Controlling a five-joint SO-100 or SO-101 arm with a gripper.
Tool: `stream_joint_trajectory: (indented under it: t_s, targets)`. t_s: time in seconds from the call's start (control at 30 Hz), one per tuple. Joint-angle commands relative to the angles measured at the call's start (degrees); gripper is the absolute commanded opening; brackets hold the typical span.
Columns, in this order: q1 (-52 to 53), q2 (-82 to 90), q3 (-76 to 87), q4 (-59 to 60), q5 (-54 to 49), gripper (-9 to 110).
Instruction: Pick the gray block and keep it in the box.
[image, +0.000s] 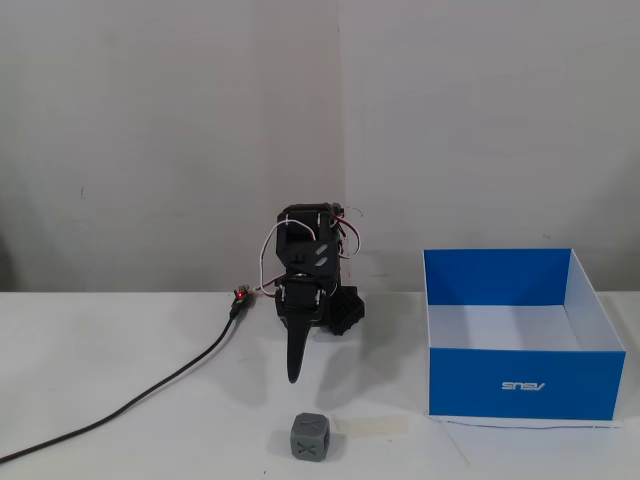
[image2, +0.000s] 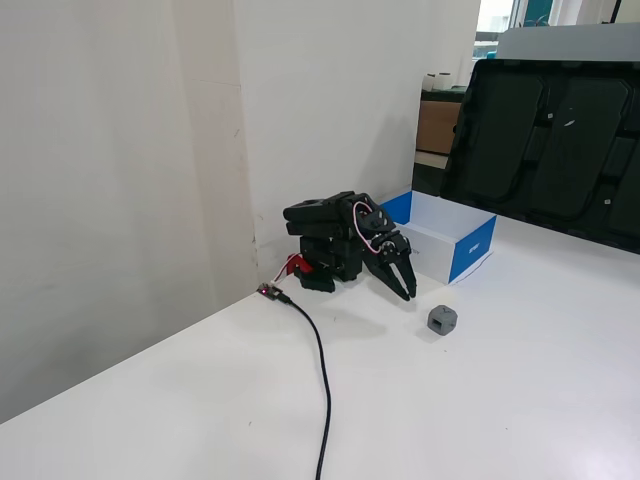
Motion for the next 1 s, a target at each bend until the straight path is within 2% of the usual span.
stream_joint_trajectory:
  t_s: [0.0,0.27,0.97]
  targets:
    - [-0.09,6.42,-4.48,1.58,1.05,0]
    - [-1.58,3.43,-8.35,-0.26,1.85,0]
    - [-6.94,-38.58,-32.26,-4.31,13.89,0]
